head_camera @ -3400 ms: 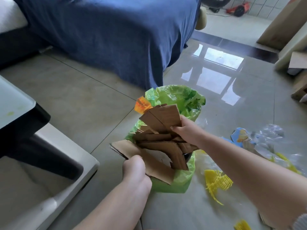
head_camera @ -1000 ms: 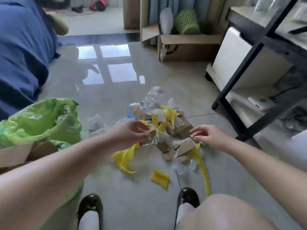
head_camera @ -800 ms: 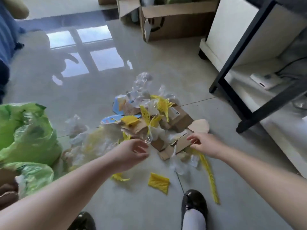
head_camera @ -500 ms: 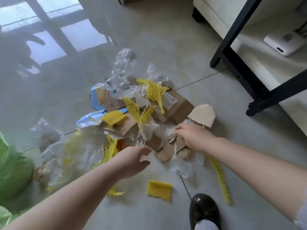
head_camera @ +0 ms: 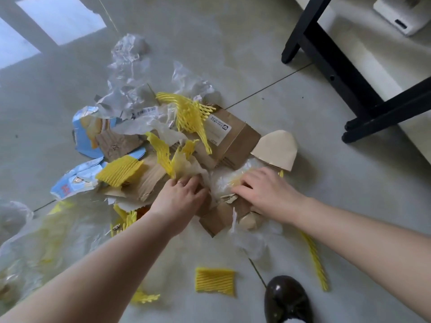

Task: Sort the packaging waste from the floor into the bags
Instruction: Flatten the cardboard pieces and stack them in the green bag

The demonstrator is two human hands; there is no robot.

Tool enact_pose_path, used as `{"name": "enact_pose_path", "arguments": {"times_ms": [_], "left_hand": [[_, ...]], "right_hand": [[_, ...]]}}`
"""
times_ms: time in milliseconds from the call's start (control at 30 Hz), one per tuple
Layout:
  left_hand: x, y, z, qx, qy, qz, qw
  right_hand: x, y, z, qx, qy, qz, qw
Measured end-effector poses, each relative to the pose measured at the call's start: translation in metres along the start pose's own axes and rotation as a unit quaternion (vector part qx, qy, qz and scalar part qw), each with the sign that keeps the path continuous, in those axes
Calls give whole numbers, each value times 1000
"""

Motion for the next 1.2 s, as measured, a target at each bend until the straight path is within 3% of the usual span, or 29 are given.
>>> {"name": "enact_pose_path", "arguments": {"times_ms": [167,300,500,700,733,800,933,1033,1100,1200], "left_hand": [[-2,8,-1,-30,-23,-58,998],[-5,13,0,-43,-37,-71,996],[0,24,0,26,-33,-76,996],[11,64,19,195,95,-190,957],[12,69,25,250,128,-192,940],[16,70,34,367,189,-191,891],[29,50,33,548,276,-164,772],[40,34,20,583,301,-136,742],[51,27,20,596,315,-128,727],[68,20,28,586,326,-120,732]], "right_hand": [[3,3,-1,-52,-21,-13,998],[9,1,-19,-203,-136,2,970],[39,22,-42,-375,-259,-96,885],[71,14,-55,-498,-335,-140,788],[72,9,-53,-499,-337,-128,788],[69,1,-47,-460,-324,-82,823],[48,-8,-18,-244,-200,7,949],[36,-14,-2,-97,-135,38,985],[30,-11,6,-56,-109,15,992],[22,-2,17,-6,-59,-38,998]]}}
Point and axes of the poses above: each hand's wrist, its own x-axis away from the middle knuckle, its own y-axis out of the back of the hand, z = x × y, the point moved 7 cm from there along -x, towards the middle knuckle, and after that the axes turned 6 degrees about -x, right-handed, at the moved point
